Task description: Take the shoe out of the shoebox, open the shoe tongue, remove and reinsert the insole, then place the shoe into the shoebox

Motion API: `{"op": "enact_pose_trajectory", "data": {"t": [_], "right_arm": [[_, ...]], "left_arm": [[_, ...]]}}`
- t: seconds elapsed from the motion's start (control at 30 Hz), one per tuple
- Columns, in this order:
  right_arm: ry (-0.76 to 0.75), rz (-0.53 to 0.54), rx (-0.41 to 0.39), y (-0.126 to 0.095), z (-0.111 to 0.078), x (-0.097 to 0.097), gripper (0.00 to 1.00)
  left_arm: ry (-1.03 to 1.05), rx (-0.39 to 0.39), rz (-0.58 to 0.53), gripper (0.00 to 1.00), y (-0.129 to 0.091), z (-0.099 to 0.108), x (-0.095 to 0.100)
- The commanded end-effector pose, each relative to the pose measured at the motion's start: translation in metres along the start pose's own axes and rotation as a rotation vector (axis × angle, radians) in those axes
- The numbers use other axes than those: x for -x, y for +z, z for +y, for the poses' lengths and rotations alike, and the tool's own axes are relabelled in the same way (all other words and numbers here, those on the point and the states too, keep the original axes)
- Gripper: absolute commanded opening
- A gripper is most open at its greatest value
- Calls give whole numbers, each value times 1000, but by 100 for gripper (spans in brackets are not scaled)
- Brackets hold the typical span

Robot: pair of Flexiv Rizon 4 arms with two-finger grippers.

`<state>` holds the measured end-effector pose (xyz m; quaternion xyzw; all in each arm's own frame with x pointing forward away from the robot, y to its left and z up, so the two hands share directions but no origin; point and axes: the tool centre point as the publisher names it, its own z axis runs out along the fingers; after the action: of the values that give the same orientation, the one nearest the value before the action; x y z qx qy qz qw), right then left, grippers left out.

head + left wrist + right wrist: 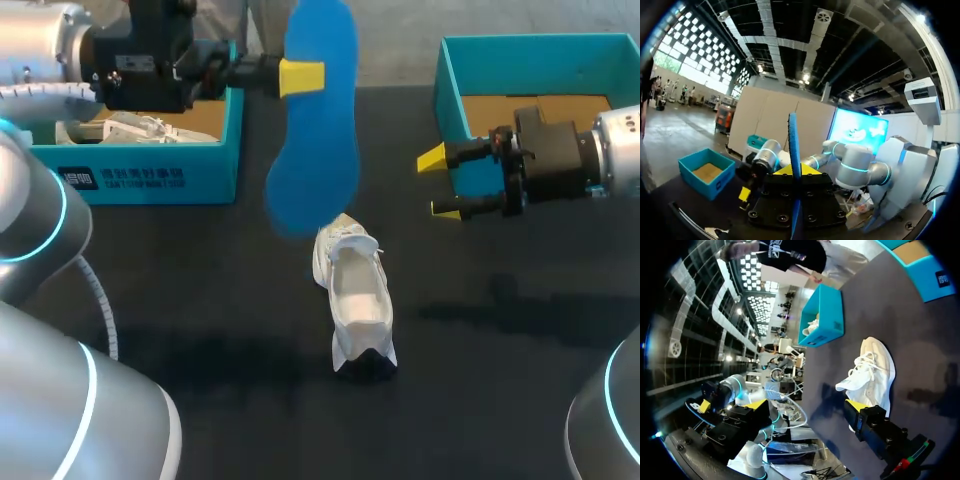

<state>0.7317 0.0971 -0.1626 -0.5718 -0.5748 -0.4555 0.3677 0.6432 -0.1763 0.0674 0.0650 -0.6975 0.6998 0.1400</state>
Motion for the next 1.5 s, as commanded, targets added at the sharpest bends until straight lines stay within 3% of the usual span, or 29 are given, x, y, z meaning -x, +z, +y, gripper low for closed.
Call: {"op": "enact_pose_trajectory", "data": {"t": [0.03,0.1,0.57,0.7,0.87,0.9,1.07,1.17,1.37,1.5], "right_arm": [[1,-2,2,1,0,-1,100],[1,-2,2,1,0,-1,100],[1,-2,2,1,0,-1,100],[1,-2,2,1,0,-1,100],[1,-2,2,1,0,-1,100],[1,-2,2,1,0,-1,100],[1,-2,2,1,0,-1,100],[1,-2,2,1,0,-1,100],[1,-2,2,1,0,-1,100],[1,-2,2,1,0,-1,100]], "left_arm": [[274,-39,33,0,3,-6,9],[317,-68,11,0,1,-10,10],[317,-68,11,0,1,-10,10],[519,-42,30,0,1,-10,9],[721,-102,94,0,-5,-5,15],[827,-55,72,0,-5,0,17],[1028,-17,113,0,-3,16,25],[1124,-16,124,0,-1,20,32],[1515,-9,88,0,-1,27,39],[1515,-9,88,0,-1,27,39]]}}
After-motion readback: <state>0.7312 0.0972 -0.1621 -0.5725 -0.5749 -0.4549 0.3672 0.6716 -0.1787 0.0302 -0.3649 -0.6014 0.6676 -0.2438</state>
